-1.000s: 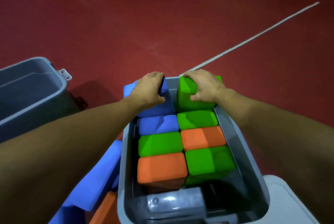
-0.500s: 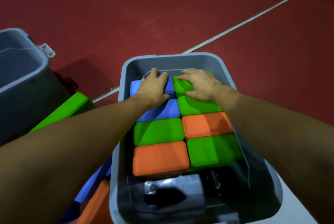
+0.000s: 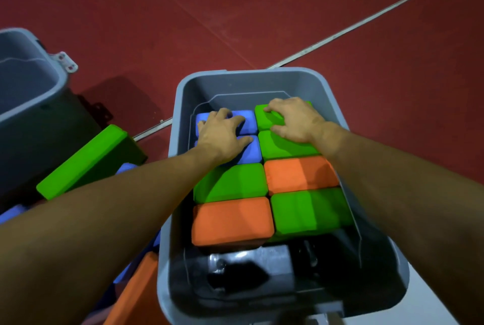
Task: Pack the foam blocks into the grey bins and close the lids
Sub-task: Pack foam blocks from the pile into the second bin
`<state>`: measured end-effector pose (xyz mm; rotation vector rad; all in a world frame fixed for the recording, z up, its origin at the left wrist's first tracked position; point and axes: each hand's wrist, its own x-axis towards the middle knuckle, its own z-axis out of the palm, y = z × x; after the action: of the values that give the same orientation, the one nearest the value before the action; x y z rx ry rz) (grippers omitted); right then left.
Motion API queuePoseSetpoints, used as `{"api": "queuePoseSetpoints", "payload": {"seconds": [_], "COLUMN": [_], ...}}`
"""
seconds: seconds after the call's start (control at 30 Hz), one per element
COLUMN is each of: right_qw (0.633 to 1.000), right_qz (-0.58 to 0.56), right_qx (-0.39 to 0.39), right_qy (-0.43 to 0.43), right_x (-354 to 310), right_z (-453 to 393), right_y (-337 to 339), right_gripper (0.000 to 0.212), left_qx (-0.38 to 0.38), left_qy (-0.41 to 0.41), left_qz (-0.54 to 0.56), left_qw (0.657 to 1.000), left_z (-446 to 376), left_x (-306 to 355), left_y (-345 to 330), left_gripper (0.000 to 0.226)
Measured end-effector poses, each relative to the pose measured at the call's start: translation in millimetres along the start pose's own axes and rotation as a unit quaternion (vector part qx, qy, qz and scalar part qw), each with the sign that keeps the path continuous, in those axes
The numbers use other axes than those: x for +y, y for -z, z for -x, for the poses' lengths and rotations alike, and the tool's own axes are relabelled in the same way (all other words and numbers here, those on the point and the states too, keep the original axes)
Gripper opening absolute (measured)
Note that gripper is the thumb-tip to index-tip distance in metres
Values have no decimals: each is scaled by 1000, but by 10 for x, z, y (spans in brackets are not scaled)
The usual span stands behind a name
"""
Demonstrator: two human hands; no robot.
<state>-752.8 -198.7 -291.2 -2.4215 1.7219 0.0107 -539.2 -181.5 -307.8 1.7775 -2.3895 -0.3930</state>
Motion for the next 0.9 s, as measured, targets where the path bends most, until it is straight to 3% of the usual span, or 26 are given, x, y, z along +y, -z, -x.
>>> {"api": "queuePoseSetpoints", "payload": {"seconds": [0.2,0.4,0.77,0.9], "right_qw": [999,997,993,993], "right_qz": [-36,-60,-110,-111], "right_qx": [29,-35,-23,-20], "right_qy": [6,-39,-35,-36], "right_x": [60,-5,40,33], "right_z": [49,111,127,139], "right_y": [-192,-158,-213,-224], "right_gripper": [64,63,68,69], "left_qx": [2,31,-65,-58], "left_qy": [-22,-8,-18,-15], "left_qz": [4,7,-18,-18], "left_qw": [1000,999,998,998], "left_z": [48,106,97,114], "left_x": [-63,-121,-106,-89], "left_y": [-32,-17,-60,-45], "left_gripper": [53,54,61,59]}}
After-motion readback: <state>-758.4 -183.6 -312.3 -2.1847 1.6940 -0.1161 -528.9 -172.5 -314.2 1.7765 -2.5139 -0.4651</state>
